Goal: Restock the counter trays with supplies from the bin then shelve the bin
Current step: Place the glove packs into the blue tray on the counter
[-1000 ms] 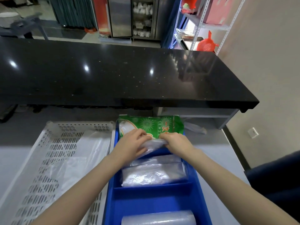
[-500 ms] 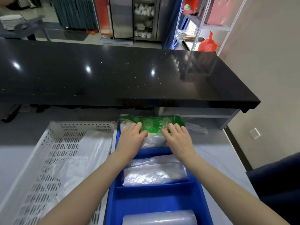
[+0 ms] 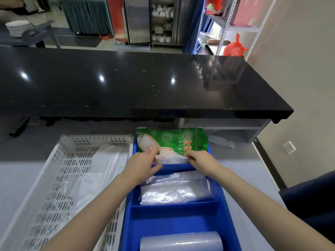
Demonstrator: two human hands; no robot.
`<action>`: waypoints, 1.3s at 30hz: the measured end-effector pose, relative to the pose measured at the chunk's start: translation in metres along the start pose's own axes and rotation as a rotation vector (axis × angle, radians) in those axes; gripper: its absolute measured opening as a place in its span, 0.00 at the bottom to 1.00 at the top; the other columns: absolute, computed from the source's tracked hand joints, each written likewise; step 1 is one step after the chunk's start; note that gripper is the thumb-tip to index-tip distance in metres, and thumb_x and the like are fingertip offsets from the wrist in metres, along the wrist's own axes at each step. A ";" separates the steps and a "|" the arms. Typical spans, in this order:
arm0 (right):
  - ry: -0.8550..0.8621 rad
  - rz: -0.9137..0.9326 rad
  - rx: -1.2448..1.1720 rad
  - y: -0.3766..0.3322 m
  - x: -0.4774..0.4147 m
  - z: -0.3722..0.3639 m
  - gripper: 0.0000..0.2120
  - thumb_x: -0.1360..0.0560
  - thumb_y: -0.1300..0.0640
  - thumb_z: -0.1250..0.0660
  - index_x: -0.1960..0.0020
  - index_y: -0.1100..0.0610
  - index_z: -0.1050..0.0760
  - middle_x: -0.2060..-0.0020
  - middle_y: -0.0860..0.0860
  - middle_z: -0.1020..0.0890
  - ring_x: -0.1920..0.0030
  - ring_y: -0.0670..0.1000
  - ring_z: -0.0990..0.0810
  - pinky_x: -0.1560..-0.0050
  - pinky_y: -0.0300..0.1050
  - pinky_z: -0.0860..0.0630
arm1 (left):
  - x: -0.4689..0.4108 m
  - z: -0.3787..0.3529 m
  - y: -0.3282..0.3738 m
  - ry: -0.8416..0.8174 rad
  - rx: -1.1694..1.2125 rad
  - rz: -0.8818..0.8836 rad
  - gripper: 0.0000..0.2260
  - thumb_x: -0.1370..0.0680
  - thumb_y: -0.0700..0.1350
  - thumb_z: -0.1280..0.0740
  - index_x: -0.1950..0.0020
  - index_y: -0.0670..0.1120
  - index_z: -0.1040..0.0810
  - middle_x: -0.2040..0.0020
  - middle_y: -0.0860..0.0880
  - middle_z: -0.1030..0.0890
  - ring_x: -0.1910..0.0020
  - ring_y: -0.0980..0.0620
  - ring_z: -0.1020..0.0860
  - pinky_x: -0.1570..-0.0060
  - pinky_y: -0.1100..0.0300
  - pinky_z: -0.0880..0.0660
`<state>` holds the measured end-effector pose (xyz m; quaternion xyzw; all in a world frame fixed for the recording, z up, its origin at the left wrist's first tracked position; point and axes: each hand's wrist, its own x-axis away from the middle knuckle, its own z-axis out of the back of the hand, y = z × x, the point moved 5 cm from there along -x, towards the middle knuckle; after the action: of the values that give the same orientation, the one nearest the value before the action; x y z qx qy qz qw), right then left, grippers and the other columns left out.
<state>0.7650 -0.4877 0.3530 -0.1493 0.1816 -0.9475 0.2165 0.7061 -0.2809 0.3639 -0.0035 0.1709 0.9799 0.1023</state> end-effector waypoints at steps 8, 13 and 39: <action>0.237 0.082 0.394 -0.021 0.001 0.011 0.05 0.31 0.58 0.31 0.57 0.56 0.24 0.60 0.54 0.19 0.56 0.58 0.24 0.60 0.48 0.34 | -0.013 0.001 0.005 -0.012 -0.116 -0.079 0.07 0.24 0.50 0.37 0.50 0.48 0.26 0.56 0.50 0.20 0.54 0.47 0.24 0.55 0.54 0.28; 0.429 0.094 0.408 -0.027 0.012 0.019 0.12 0.43 0.67 0.25 0.64 0.59 0.26 0.66 0.55 0.25 0.66 0.57 0.26 0.73 0.46 0.36 | -0.015 -0.002 0.012 -0.019 0.055 -0.058 0.25 0.26 0.44 0.34 0.30 0.51 0.35 0.42 0.49 0.28 0.51 0.48 0.24 0.56 0.51 0.24; 0.207 0.043 0.321 -0.020 0.018 0.000 0.13 0.24 0.48 0.37 0.43 0.52 0.25 0.45 0.51 0.25 0.45 0.54 0.27 0.51 0.49 0.27 | -0.004 0.004 -0.001 0.004 -0.078 -0.037 0.14 0.28 0.48 0.32 0.43 0.50 0.23 0.47 0.51 0.21 0.47 0.49 0.24 0.49 0.54 0.27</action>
<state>0.7426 -0.4790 0.3650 -0.0105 0.0527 -0.9698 0.2380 0.7106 -0.2798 0.3681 -0.0125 0.1325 0.9838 0.1200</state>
